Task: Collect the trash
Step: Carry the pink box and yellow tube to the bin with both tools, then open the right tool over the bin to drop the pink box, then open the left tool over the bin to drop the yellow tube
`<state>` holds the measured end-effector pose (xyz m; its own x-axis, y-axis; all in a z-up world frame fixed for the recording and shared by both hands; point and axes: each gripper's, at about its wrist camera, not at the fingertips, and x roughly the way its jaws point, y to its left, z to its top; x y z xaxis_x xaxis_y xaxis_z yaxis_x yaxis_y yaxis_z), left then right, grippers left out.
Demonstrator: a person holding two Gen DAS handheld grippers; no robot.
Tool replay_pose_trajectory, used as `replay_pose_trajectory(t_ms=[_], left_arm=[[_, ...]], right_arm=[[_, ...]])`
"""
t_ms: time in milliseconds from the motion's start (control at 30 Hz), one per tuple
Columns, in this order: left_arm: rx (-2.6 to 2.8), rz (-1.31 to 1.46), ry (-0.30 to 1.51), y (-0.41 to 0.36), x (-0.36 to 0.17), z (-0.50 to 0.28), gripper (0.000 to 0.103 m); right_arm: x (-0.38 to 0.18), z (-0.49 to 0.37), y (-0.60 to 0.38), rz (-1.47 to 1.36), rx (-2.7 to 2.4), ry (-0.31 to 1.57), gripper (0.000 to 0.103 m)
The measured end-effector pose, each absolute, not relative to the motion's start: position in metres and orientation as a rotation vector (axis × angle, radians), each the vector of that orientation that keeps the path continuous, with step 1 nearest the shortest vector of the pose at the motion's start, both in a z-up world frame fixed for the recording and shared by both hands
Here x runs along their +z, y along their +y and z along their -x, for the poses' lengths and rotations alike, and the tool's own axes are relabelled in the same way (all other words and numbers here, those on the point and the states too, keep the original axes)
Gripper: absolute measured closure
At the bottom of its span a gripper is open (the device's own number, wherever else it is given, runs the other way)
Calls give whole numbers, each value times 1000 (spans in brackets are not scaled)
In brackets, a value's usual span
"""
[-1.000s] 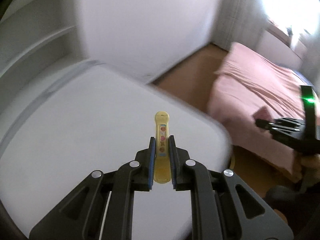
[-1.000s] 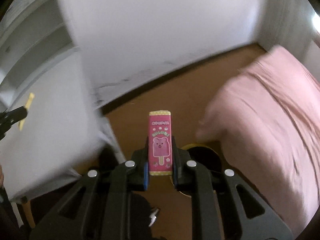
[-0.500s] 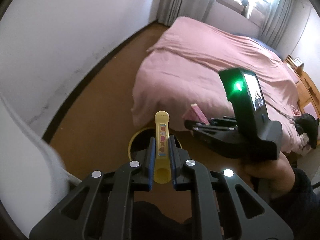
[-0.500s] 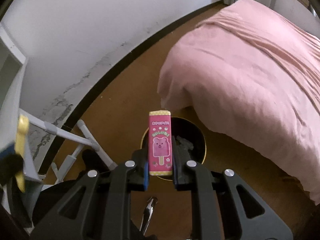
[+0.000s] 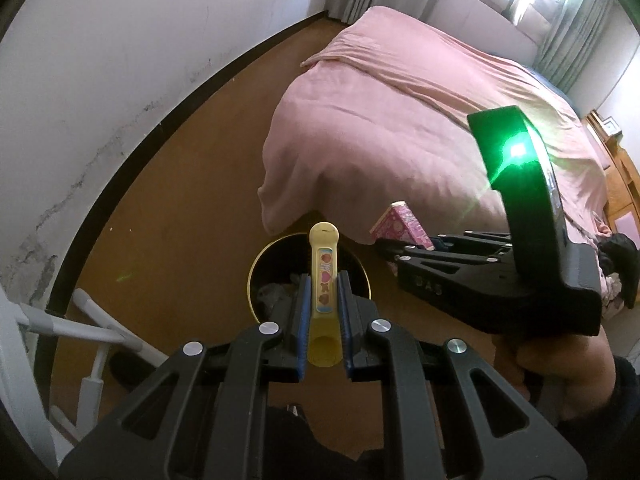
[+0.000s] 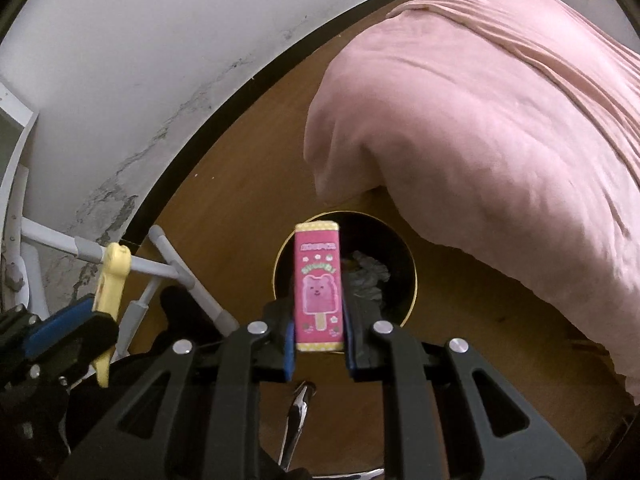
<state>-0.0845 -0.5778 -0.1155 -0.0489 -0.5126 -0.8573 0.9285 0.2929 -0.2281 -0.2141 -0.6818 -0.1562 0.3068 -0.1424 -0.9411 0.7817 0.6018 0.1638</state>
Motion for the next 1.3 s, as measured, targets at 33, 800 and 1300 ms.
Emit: replay_pose_trajectory(t_ms=[33, 800, 1300], left_arm=[[-1252, -503, 1068, -579, -117, 84, 91], [-1302, -522, 1104, -606, -148, 106, 77], [-1257, -445, 917, -553, -57, 111, 11]], right_arm=[[-157, 215, -683, -709, -685, 1096, 86], [-134, 258, -717, -819, -881, 904, 46], [-103, 252, -707, -704, -912, 866, 29]])
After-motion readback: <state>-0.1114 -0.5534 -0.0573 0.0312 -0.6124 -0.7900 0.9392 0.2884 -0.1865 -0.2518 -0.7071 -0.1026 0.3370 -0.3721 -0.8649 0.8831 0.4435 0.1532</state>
